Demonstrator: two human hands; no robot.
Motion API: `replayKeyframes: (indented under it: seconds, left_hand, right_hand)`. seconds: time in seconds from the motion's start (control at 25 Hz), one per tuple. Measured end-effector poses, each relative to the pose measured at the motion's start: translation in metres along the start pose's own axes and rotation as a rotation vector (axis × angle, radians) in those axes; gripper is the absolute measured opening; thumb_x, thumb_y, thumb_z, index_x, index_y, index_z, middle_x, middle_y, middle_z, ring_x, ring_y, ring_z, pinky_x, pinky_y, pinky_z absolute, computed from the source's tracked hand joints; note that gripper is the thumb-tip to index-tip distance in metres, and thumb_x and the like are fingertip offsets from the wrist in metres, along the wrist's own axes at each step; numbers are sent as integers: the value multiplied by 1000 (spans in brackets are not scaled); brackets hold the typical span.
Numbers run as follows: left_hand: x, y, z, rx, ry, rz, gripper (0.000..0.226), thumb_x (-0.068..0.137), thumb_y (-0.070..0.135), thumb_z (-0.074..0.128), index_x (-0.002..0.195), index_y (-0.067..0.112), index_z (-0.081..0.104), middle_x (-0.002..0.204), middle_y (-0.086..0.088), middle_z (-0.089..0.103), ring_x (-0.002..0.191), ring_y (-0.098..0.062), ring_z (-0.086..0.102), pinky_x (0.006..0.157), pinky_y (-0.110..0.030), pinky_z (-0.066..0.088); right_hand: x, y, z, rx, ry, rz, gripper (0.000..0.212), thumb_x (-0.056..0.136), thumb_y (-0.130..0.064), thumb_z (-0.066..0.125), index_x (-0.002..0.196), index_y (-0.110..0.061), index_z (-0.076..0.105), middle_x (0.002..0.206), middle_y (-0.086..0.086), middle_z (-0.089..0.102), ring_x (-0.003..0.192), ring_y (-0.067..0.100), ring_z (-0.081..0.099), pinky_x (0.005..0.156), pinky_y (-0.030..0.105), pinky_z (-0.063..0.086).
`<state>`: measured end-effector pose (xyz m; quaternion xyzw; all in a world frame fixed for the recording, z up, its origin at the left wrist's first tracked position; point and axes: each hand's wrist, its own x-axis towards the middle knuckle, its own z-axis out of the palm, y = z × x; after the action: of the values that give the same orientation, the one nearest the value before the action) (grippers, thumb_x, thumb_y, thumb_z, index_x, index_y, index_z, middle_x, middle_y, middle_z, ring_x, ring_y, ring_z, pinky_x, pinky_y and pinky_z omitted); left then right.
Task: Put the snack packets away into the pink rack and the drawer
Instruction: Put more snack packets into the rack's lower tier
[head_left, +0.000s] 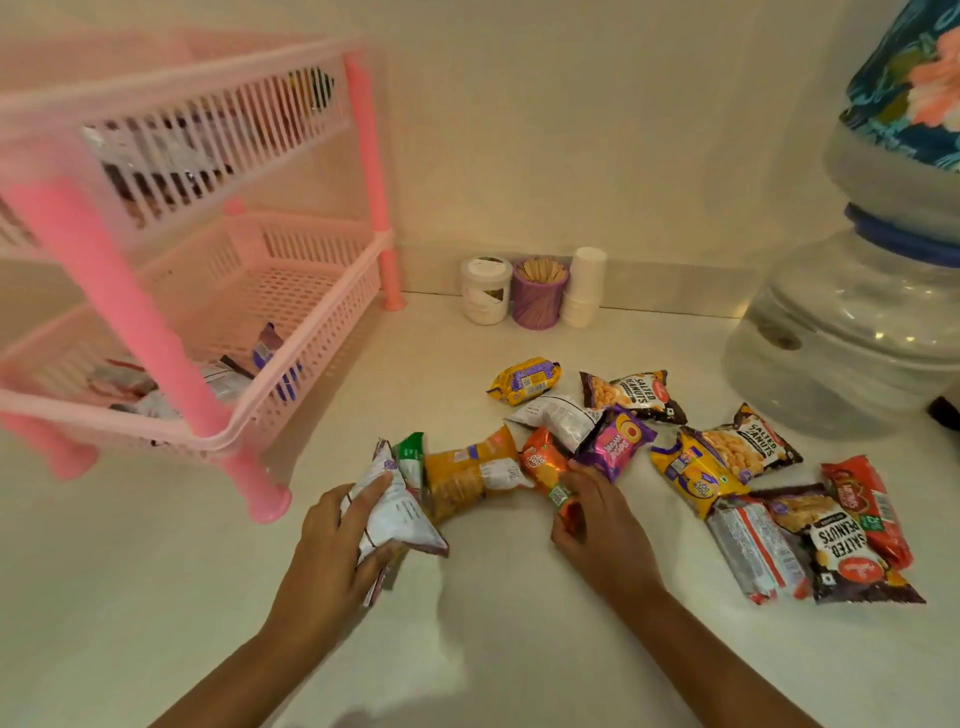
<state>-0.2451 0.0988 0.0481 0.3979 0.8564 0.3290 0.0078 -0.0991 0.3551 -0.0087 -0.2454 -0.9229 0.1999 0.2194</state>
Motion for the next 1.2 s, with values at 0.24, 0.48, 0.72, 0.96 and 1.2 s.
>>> replayKeyframes:
  seconds: [0.24,0.48,0.72,0.96,1.2]
  left_hand:
    - [-52,-28,-22,27,78,-174,65,76,55,36,135,27,38,125,-10,47,112,-25,44,88,-30,33]
    - [-75,-60,-72,56,220,-188,61,79,47,43,134,19,43,117,-10,50,104,-24,48,83,-34,37]
    - [-77,-82,-108,24,306,-173,69,78,72,34,133,29,34,121,-10,45,107,-19,41,84,-35,35]
    - [-50,-104,-146,-35,493,-47,64,82,61,43,133,25,35,118,0,42,107,-5,37,96,-16,33]
    - [26,-121,-184,-170,673,-59,58,81,44,48,133,22,37,111,18,40,107,-3,39,92,-1,29]
  right_hand:
    - [-1,-10,-8,367,131,262,45,75,-14,71,114,-31,56,109,-4,61,102,19,58,79,18,41]
    - [13,-53,-12,736,380,392,30,82,-12,66,104,-31,58,99,-2,61,84,11,58,61,5,44]
    - [36,-111,1,966,253,259,29,85,1,60,108,-16,57,108,6,58,85,-9,60,62,5,48]
    - [66,-174,18,982,98,74,30,86,-4,59,97,-33,60,104,-7,63,97,11,65,71,24,58]
    - [150,-238,46,1102,131,33,22,87,-13,61,99,-32,59,100,-12,63,94,8,65,76,27,57]
